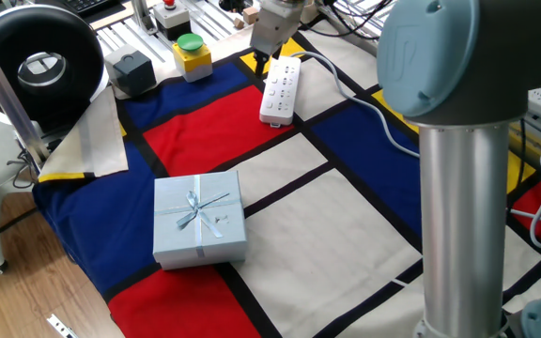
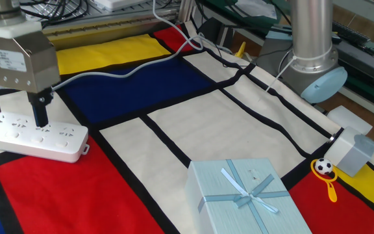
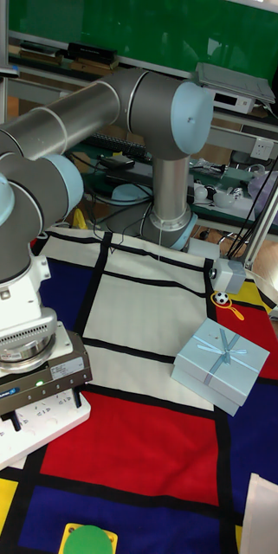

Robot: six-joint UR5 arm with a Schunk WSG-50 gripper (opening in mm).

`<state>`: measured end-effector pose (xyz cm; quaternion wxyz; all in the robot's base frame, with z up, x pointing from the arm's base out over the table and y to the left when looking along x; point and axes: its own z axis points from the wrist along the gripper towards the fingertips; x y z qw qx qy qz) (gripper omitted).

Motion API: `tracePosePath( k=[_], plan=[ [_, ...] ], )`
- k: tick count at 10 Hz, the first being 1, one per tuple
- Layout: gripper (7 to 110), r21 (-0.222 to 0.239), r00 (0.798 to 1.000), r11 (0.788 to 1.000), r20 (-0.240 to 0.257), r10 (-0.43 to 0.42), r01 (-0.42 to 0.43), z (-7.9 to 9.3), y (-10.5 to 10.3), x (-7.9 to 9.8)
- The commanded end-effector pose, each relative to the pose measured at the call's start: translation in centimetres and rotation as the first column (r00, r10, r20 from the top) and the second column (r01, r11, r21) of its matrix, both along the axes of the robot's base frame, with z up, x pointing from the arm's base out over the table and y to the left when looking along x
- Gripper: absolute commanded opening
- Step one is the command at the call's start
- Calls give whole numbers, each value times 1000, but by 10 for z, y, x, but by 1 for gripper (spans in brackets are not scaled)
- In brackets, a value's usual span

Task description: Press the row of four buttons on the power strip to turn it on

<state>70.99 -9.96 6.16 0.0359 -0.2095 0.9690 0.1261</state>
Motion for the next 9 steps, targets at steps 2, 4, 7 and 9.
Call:
tracePosePath(
  k=[2, 4, 7, 9],
  plan=[
    [88, 8, 1000, 1000, 24, -9, 9, -8, 7, 0],
    [88, 15, 1000, 1000, 20, -13, 12, -8, 12, 1],
    [88, 11, 1000, 1000, 25, -16, 15, -18, 10, 2],
    [88, 8, 999, 1000, 27, -22, 22, -21, 11, 2]
  ],
)
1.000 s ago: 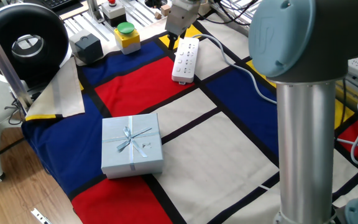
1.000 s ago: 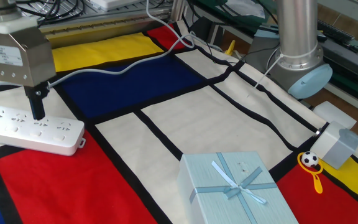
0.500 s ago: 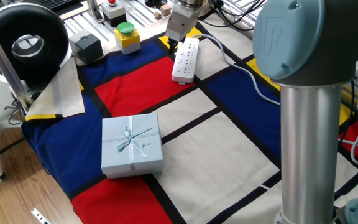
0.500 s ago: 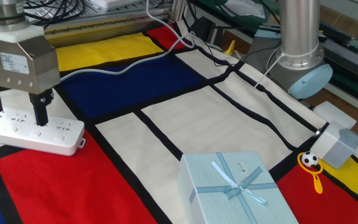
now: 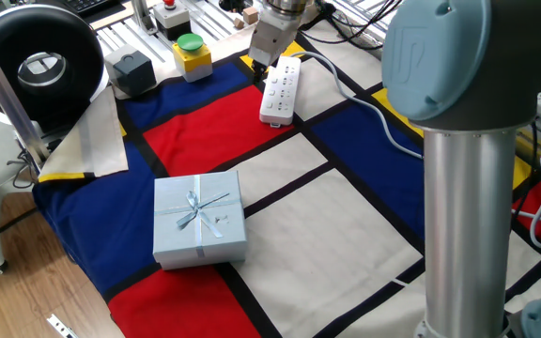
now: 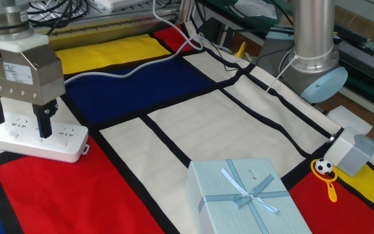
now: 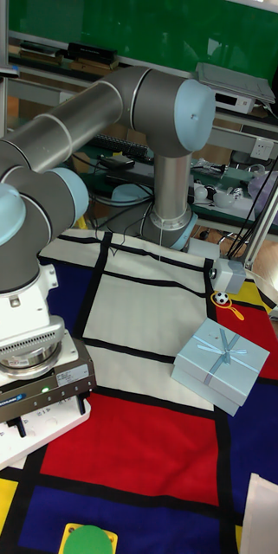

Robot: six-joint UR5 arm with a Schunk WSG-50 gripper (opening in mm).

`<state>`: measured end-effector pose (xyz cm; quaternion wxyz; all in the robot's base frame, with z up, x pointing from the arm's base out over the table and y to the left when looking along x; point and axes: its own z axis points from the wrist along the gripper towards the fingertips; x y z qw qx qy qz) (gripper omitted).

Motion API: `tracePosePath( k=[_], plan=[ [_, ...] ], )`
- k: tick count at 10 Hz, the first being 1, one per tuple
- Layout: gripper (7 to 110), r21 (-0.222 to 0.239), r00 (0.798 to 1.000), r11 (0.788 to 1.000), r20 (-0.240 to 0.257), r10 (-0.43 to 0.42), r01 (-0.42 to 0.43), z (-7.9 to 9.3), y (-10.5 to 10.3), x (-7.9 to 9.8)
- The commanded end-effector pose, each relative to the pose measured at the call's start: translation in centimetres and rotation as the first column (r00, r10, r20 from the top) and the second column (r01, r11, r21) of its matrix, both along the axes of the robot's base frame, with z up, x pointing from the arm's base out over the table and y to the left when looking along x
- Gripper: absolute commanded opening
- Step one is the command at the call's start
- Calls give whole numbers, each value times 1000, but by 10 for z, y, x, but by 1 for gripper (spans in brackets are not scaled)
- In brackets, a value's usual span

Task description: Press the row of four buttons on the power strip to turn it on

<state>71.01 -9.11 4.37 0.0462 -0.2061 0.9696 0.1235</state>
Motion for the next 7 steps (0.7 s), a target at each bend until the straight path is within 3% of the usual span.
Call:
tracePosePath(
  k=[1, 7],
  plan=[
    [88, 6, 1000, 1000, 0, -19, 19, -4, 2, 0],
    [88, 19, 1000, 999, -11, -28, 29, -9, 4, -8]
  ],
)
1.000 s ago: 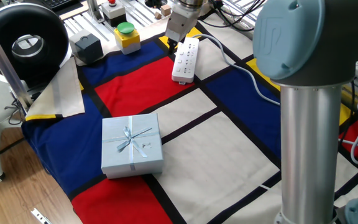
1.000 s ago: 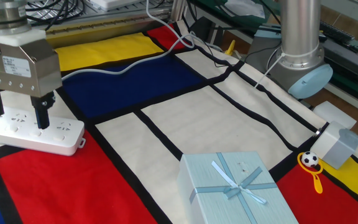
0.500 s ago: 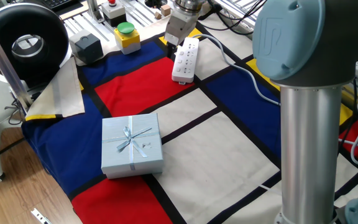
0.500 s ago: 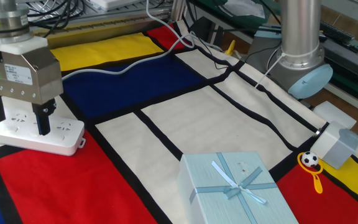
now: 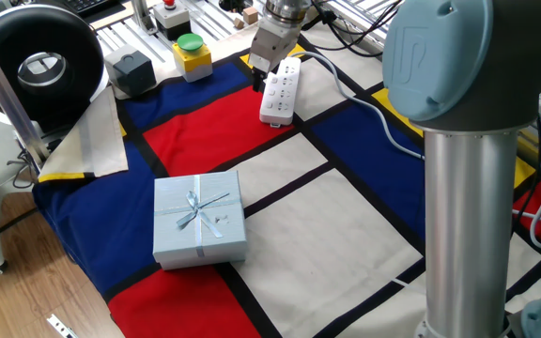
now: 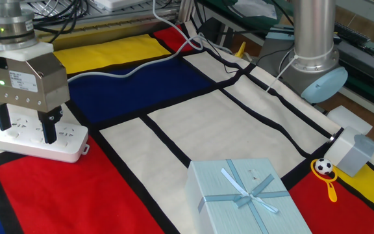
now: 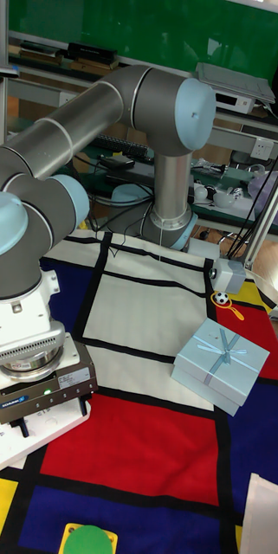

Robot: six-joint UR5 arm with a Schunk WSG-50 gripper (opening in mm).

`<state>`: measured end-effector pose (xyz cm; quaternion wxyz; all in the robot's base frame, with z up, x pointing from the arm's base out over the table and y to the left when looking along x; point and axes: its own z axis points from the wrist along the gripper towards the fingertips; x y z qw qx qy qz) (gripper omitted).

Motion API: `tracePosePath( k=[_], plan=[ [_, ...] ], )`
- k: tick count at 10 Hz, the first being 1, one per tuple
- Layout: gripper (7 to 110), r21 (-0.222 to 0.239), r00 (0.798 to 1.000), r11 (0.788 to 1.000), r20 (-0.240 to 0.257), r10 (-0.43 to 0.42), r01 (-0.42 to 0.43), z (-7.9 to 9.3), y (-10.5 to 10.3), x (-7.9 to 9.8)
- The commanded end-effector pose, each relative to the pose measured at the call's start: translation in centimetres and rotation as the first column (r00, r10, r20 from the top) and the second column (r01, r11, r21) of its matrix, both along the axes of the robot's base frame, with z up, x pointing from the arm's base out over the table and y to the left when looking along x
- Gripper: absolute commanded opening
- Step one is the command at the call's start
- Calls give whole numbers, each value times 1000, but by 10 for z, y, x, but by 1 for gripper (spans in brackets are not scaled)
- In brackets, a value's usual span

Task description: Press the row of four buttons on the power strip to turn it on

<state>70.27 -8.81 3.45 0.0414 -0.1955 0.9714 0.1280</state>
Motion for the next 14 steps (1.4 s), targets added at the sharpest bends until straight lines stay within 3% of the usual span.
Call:
tracePosePath(
  k=[1, 14],
  plan=[
    [88, 13, 1000, 1000, 5, -9, 9, 0, 2, 0],
    [88, 12, 1000, 1000, 8, -15, 15, -6, 6, 0]
  ],
)
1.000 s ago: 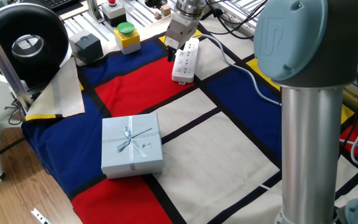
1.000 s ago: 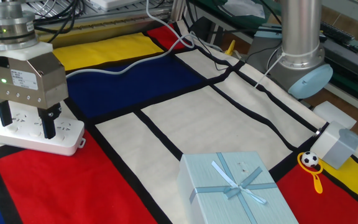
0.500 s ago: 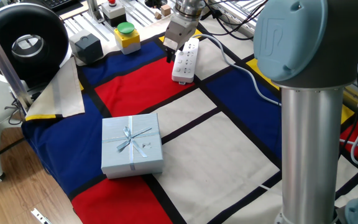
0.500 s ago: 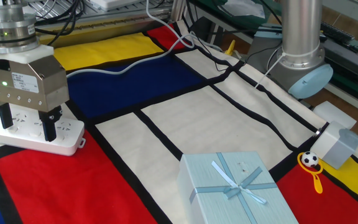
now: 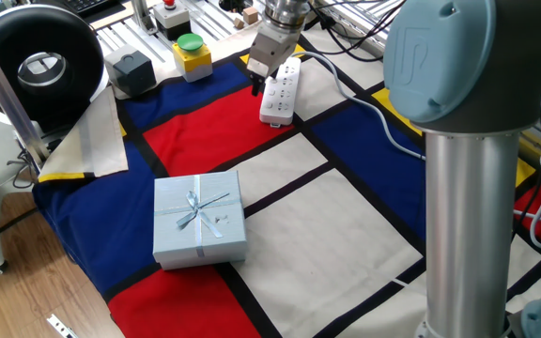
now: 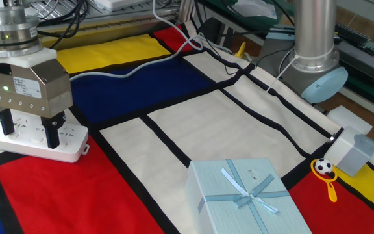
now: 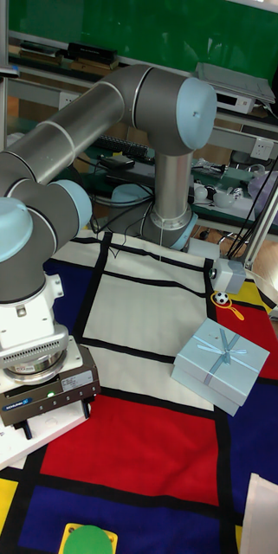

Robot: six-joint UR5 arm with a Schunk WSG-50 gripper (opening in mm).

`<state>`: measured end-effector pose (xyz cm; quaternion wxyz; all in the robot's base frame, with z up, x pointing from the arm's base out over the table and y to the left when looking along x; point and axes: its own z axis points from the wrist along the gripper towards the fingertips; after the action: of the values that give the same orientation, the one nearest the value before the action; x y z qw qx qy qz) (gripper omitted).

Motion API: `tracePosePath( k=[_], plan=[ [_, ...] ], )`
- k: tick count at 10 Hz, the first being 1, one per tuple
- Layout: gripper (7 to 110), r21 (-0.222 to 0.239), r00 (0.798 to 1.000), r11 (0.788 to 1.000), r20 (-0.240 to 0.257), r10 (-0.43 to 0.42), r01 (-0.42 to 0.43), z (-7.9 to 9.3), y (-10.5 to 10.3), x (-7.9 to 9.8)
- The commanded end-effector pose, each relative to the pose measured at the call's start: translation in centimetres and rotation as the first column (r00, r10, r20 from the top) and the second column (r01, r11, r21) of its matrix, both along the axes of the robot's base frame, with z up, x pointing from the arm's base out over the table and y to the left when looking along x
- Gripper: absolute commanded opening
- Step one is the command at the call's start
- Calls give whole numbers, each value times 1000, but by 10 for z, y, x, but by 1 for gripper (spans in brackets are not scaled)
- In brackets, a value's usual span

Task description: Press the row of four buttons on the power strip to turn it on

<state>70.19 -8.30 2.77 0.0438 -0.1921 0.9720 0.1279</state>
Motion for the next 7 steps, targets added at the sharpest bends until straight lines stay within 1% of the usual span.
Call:
tracePosePath(
  k=[1, 7],
  plan=[
    [88, 9, 1000, 1000, 3, -7, 7, 1, 1, 1],
    [88, 9, 1000, 1000, 4, -9, 9, 0, 1, 0]
  ],
)
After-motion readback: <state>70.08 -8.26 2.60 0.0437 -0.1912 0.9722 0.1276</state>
